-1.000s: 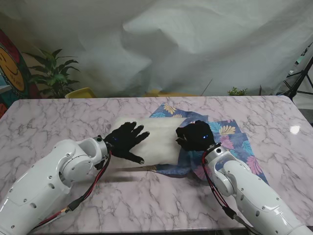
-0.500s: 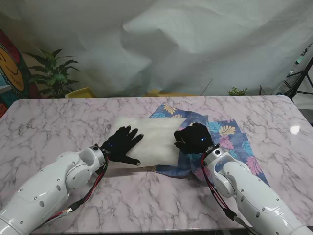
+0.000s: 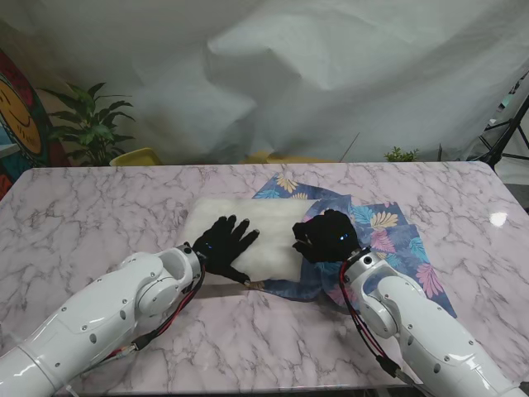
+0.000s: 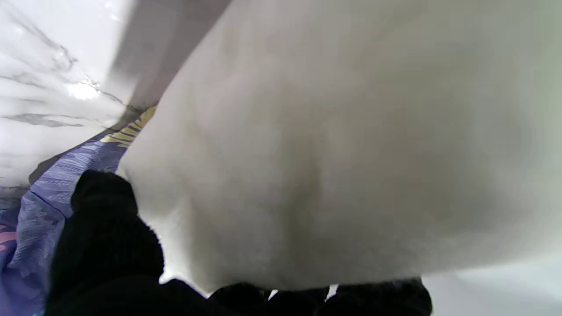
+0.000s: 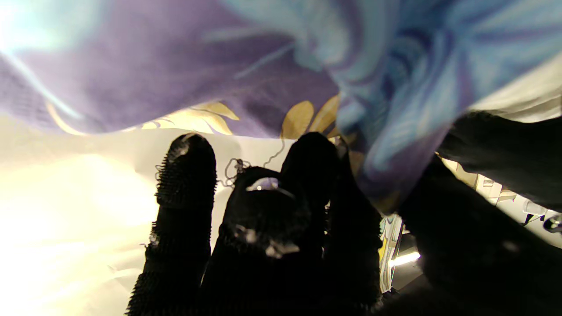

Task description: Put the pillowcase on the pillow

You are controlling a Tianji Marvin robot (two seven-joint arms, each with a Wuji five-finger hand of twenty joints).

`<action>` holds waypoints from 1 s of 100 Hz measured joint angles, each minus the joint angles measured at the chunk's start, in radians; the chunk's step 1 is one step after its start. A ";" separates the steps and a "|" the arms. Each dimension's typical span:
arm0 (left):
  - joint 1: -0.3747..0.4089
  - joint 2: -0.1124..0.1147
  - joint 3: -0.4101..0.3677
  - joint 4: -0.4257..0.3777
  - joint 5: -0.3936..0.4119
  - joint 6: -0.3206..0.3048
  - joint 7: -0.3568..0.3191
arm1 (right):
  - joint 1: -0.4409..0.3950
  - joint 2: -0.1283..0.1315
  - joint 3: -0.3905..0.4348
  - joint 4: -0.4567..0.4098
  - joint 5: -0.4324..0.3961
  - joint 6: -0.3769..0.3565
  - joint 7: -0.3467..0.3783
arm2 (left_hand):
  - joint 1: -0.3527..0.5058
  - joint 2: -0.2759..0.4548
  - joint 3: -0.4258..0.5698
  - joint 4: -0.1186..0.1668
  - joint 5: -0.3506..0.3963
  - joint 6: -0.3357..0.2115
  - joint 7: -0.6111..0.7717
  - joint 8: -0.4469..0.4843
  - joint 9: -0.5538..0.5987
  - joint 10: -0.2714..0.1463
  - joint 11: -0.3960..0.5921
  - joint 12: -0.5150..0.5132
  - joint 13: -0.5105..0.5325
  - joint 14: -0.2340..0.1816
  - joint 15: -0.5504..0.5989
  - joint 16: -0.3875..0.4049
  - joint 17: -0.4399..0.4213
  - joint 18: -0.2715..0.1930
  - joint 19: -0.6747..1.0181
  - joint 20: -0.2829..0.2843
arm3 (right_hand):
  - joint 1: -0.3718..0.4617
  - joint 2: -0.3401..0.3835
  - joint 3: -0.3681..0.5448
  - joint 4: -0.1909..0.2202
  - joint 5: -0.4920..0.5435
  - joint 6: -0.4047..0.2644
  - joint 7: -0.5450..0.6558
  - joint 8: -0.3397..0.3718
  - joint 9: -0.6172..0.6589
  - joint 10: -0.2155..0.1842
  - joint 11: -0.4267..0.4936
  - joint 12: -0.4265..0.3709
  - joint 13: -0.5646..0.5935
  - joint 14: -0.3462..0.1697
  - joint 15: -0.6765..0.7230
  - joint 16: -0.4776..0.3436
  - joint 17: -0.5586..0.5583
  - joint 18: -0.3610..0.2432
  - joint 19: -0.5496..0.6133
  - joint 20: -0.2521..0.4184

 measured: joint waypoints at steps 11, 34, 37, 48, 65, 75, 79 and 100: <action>-0.058 -0.015 0.105 0.091 -0.029 0.068 0.173 | -0.003 0.000 0.002 -0.003 0.000 -0.002 -0.001 | 0.057 -0.118 0.287 0.000 0.000 0.016 0.000 0.000 0.119 -0.037 0.131 0.214 0.281 -0.080 0.182 0.090 0.229 -0.042 0.181 0.080 | 0.000 0.000 0.000 0.000 0.000 0.000 0.000 0.000 0.000 0.000 0.000 0.000 0.000 0.000 0.000 0.000 0.000 0.000 0.000 0.000; -0.116 -0.126 0.170 0.337 -0.177 0.036 0.511 | 0.017 0.000 -0.028 0.003 0.014 -0.003 -0.005 | 0.416 -0.143 0.164 -0.035 0.295 -0.118 0.435 0.298 0.737 -0.247 0.405 0.568 0.795 -0.220 0.662 0.416 0.514 -0.119 1.162 0.275 | 0.000 0.000 0.000 0.000 0.000 0.000 0.000 0.000 0.000 0.000 0.000 0.000 0.000 0.000 0.000 0.000 0.001 0.000 0.000 0.000; -0.117 -0.130 0.169 0.339 -0.175 0.022 0.507 | 0.026 0.000 -0.038 0.007 0.018 -0.003 -0.005 | 0.416 -0.143 0.147 -0.035 0.342 -0.147 0.511 0.313 0.758 -0.247 0.452 0.599 0.815 -0.225 0.717 0.459 0.539 -0.119 1.221 0.298 | 0.000 0.000 0.000 0.000 0.000 0.000 0.000 0.000 0.000 0.000 0.000 0.000 0.000 0.000 0.000 0.000 0.001 0.000 0.000 0.000; -0.111 -0.132 0.148 0.319 -0.171 0.000 0.488 | 0.066 -0.004 -0.075 0.031 0.040 -0.004 -0.007 | 0.416 -0.144 0.098 -0.065 0.408 -0.188 0.707 0.317 0.804 -0.258 0.599 0.695 0.889 -0.246 0.852 0.553 0.621 -0.120 1.361 0.345 | 0.000 0.000 0.000 0.000 0.000 0.000 0.000 0.000 0.000 0.000 0.000 0.000 0.000 0.000 0.000 0.000 0.001 0.000 0.000 0.000; -0.051 -0.139 0.069 0.274 -0.174 0.002 0.526 | 0.127 -0.015 -0.134 0.069 0.062 0.000 -0.020 | 0.416 -0.144 0.086 -0.093 0.429 -0.225 0.863 0.347 0.829 -0.288 0.721 0.754 0.940 -0.285 0.961 0.596 0.682 -0.134 1.437 0.371 | 0.000 0.000 0.000 0.000 0.000 0.000 0.000 0.000 0.000 0.000 0.000 0.000 0.000 0.000 0.000 0.000 0.001 0.000 0.000 0.000; 0.001 -0.129 0.031 0.190 -0.162 0.040 0.521 | 0.146 -0.023 -0.152 0.080 0.069 0.003 -0.028 | 0.438 -0.144 0.011 -0.093 0.430 -0.230 0.902 0.371 0.835 -0.296 0.766 0.743 0.955 -0.294 0.985 0.598 0.699 -0.136 1.449 0.381 | 0.000 0.000 0.000 0.000 0.000 0.000 0.000 0.000 0.000 0.000 0.000 0.000 0.000 0.000 0.000 0.000 0.001 0.000 0.000 0.000; 0.018 -0.126 0.021 0.156 -0.156 0.058 0.515 | 0.151 -0.025 -0.157 0.084 0.071 0.004 -0.030 | 0.441 -0.143 0.000 -0.093 0.430 -0.231 0.913 0.381 0.835 -0.297 0.772 0.734 0.956 -0.303 0.989 0.598 0.707 -0.136 1.450 0.381 | 0.000 0.000 0.000 0.000 0.000 0.000 0.000 0.000 0.000 0.000 0.000 0.000 0.000 0.000 0.000 0.000 0.001 0.000 0.000 0.000; 0.050 -0.127 -0.001 0.064 -0.153 0.122 0.491 | 0.160 -0.030 -0.168 0.095 0.083 0.004 -0.032 | 0.449 -0.143 -0.003 -0.093 0.443 -0.230 0.926 0.398 0.849 -0.297 0.795 0.732 0.990 -0.311 0.997 0.598 0.754 -0.137 1.462 0.381 | 0.000 0.000 0.000 0.000 0.000 0.001 0.016 0.001 0.000 0.000 0.000 0.000 0.000 -0.001 0.000 0.000 0.001 0.000 0.000 0.000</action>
